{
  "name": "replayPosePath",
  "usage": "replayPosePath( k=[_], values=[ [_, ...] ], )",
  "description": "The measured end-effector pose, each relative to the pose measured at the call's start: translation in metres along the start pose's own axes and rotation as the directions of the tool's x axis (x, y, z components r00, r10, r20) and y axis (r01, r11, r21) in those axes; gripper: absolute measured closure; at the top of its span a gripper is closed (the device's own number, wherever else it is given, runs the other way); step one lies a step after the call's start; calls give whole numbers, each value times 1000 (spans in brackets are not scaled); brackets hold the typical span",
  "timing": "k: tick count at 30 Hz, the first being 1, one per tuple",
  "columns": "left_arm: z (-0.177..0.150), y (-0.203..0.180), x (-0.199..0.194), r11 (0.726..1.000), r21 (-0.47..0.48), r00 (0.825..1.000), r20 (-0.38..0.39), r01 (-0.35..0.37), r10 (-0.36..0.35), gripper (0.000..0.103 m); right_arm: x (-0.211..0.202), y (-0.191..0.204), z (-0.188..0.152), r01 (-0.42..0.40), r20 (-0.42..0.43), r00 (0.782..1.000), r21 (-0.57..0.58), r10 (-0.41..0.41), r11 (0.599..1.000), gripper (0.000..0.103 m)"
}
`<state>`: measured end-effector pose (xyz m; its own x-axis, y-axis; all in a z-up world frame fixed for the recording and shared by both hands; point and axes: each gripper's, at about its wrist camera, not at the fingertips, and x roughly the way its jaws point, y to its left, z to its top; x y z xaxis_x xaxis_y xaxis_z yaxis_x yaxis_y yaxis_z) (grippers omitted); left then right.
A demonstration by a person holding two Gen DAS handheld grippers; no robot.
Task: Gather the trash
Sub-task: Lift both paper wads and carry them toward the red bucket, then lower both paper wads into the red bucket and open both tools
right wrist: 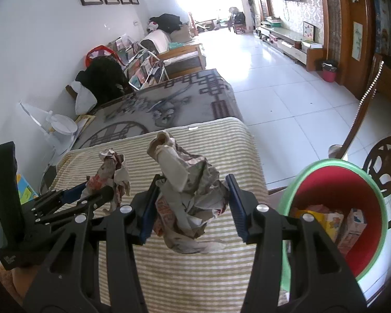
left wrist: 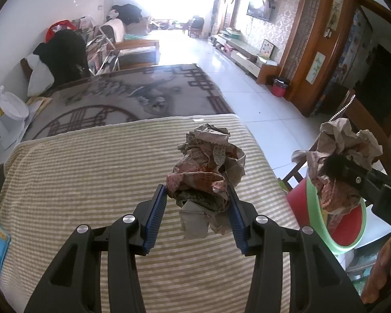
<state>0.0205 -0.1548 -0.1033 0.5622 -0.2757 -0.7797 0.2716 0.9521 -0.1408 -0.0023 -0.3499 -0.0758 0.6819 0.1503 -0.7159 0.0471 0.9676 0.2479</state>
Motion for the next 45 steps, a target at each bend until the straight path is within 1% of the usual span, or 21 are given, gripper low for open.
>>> replayPosePath(
  k=[9, 18, 26, 33, 39, 45],
  values=[
    [2, -45, 4, 999, 39, 1000, 0, 22, -22, 59, -16, -44, -3, 23, 12, 1000, 44, -24, 999, 55],
    [3, -89, 5, 996, 81, 999, -2, 40, -40, 59, -29, -79, -7, 39, 26, 999, 79, -41, 996, 55],
    [5, -132, 10, 989, 129, 997, -8, 71, -71, 59, -48, -119, -11, 74, 47, 996, 124, -81, 989, 55],
    [5, -172, 22, 977, 176, 993, -36, 117, -112, 59, -64, -157, -20, 122, 48, 990, 177, -133, 977, 55],
    [5, -203, 31, 964, 211, 986, -68, 162, -151, 59, -79, -189, -29, 169, 44, 982, 234, -184, 957, 55],
    [2, -224, 40, 952, 240, 980, -100, 190, -170, 59, -86, -214, -37, 205, 35, 974, 281, -224, 938, 55]
  ],
)
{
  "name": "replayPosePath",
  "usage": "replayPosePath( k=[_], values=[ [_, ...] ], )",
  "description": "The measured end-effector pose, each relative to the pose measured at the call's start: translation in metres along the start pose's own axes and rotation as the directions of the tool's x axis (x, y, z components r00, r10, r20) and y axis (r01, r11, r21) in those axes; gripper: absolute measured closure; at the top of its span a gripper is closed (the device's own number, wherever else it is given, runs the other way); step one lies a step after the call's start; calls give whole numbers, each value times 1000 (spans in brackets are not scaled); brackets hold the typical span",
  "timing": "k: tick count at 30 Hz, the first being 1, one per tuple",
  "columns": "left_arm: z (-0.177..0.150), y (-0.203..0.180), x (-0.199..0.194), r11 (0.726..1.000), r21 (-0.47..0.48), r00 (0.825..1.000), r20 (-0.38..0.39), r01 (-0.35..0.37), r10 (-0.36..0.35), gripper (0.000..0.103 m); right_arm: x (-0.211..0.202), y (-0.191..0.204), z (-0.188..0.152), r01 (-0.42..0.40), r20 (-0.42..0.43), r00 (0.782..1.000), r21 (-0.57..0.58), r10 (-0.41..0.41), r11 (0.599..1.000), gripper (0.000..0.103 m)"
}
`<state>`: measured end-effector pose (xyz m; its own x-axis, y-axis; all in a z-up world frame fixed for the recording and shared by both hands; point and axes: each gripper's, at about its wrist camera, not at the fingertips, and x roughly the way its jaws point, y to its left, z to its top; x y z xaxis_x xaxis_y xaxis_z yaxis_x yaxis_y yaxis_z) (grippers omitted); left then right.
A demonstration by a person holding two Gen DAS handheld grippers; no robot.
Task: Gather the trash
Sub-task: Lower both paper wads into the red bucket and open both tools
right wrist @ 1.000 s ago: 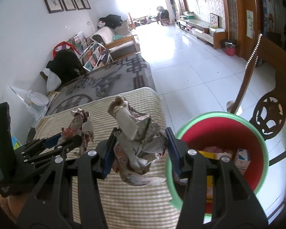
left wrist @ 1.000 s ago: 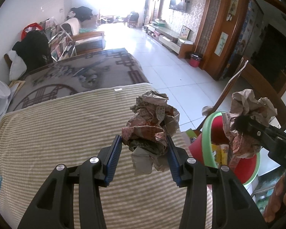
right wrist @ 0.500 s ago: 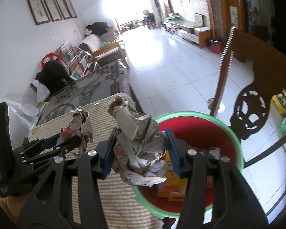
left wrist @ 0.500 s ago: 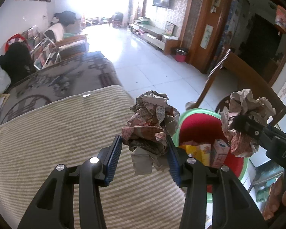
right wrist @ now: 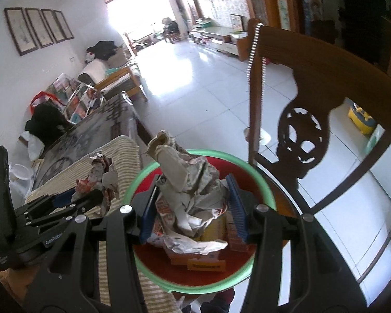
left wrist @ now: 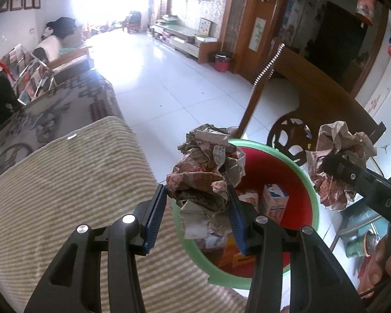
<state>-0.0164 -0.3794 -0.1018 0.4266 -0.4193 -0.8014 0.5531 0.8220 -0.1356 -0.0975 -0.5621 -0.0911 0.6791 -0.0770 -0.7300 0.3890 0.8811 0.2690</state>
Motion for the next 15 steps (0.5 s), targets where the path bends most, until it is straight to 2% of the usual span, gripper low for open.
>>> replayPosePath(
  k=[15],
  values=[
    [3, -21, 41, 999, 24, 996, -86, 39, -37, 59, 8, -23, 4, 38, -21, 999, 27, -38, 999, 55]
  ],
)
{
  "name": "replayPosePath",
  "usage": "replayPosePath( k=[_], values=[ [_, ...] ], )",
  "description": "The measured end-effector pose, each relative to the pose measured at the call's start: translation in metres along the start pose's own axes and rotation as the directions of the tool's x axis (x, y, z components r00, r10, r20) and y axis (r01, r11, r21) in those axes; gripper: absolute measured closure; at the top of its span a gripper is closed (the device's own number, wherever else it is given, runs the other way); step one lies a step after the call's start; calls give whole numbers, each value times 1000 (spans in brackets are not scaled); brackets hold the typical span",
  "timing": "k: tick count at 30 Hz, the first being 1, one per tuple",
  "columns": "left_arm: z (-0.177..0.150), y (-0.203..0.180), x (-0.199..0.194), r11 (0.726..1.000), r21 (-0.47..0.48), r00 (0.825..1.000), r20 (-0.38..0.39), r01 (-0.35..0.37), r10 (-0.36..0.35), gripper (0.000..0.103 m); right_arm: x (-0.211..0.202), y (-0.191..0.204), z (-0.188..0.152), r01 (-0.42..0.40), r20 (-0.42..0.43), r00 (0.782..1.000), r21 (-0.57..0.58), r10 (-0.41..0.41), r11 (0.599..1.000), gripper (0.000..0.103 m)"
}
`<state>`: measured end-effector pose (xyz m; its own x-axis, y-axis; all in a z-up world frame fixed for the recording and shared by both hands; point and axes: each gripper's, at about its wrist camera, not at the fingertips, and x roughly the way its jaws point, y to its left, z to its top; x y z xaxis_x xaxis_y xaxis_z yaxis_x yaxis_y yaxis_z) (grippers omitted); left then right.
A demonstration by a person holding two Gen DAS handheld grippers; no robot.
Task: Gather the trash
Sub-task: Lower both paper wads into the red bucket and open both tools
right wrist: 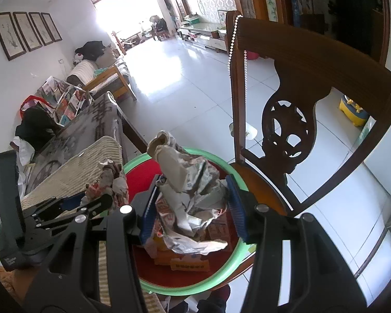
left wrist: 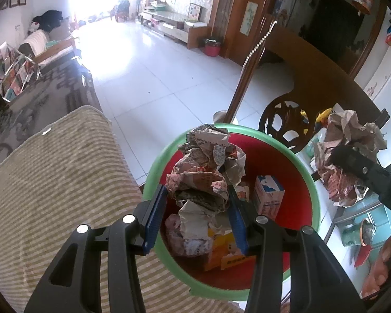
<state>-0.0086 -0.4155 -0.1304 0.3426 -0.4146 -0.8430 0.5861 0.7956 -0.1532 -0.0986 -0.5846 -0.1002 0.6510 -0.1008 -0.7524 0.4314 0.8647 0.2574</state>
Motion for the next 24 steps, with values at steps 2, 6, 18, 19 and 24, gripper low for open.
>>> replayPosePath(
  k=[2, 6, 18, 19, 24],
  values=[
    [1, -1, 5, 1000, 1, 1000, -10, 3, -3, 59, 2, -2, 1, 2, -4, 1000, 1, -2, 1000, 55],
    [2, -4, 13, 1000, 4, 1000, -27, 8, -7, 59, 5, -4, 2, 5, -13, 1000, 4, -5, 1000, 55],
    [-1, -9, 52, 1000, 17, 994, -112, 10, -8, 59, 14, -13, 2, 21, -36, 999, 25, -20, 999, 55],
    [-2, -9, 56, 1000, 21, 993, -121, 10, -7, 59, 14, -13, 2, 23, -38, 999, 26, -22, 999, 55],
    [-6, -8, 71, 1000, 23, 988, -156, 13, -9, 56, 19, -12, 0, 28, -58, 998, 27, -26, 999, 55]
  ],
)
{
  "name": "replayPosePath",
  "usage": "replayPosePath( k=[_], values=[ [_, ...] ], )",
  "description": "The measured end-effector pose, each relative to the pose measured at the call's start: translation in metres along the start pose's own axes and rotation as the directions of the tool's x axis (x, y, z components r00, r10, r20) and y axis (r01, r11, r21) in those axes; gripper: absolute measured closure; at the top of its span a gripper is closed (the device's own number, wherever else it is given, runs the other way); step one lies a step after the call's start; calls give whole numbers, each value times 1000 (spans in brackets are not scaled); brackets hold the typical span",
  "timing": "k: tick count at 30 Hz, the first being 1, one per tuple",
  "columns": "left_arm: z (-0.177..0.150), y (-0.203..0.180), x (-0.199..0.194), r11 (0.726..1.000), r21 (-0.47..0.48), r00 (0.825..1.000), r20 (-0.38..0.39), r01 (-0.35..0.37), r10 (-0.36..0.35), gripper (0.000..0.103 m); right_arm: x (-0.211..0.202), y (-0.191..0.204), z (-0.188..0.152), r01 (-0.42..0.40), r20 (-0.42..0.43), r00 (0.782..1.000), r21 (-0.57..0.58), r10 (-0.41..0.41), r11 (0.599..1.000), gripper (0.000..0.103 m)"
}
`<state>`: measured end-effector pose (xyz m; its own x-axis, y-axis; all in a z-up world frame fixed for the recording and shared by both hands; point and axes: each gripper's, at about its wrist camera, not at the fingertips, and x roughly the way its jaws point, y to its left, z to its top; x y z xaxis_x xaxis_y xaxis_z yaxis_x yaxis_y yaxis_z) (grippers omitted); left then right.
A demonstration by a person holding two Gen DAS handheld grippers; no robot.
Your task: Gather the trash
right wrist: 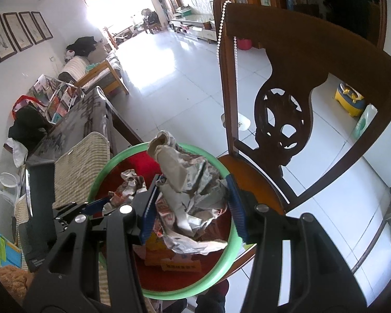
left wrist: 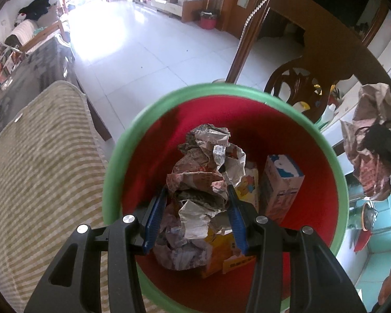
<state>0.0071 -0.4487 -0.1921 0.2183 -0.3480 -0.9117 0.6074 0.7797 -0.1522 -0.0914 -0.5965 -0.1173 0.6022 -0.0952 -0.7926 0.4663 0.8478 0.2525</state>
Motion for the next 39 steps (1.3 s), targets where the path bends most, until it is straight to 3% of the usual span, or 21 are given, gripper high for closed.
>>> replayPosePath(
  k=[8, 15, 19, 21, 25, 29, 35, 39],
  values=[
    [-2, -2, 4, 999, 20, 1000, 5, 30, -30, 49, 8, 11, -1, -5, -17, 1000, -24, 5, 1000, 55],
    [-8, 13, -21, 996, -12, 996, 41, 85, -84, 41, 13, 23, -3, -3, -24, 1000, -34, 2, 999, 53],
    [-13, 25, -43, 996, -30, 993, 86, 88, -85, 35, 19, 34, -7, -10, -37, 999, -43, 8, 999, 42],
    [-18, 34, -56, 998, -40, 993, 115, 46, -41, 33, 22, 41, -10, -13, -44, 999, -46, 11, 999, 36],
    [-29, 63, -78, 995, -91, 989, 150, 27, -13, 32, 26, 58, -15, -1, -47, 999, -53, -2, 999, 21],
    [-41, 95, -100, 992, -128, 982, 189, 15, 9, 31, 17, 84, -22, -1, -18, 1000, -44, 0, 999, 18],
    [-59, 152, -150, 990, -137, 957, 284, -16, 54, 25, -16, 154, -30, -56, 112, 992, -55, 62, 997, 5],
    [-75, 194, -196, 987, -142, 920, 373, -72, 120, 20, -44, 211, -40, -92, 212, 971, -92, 110, 991, 5]
  ],
)
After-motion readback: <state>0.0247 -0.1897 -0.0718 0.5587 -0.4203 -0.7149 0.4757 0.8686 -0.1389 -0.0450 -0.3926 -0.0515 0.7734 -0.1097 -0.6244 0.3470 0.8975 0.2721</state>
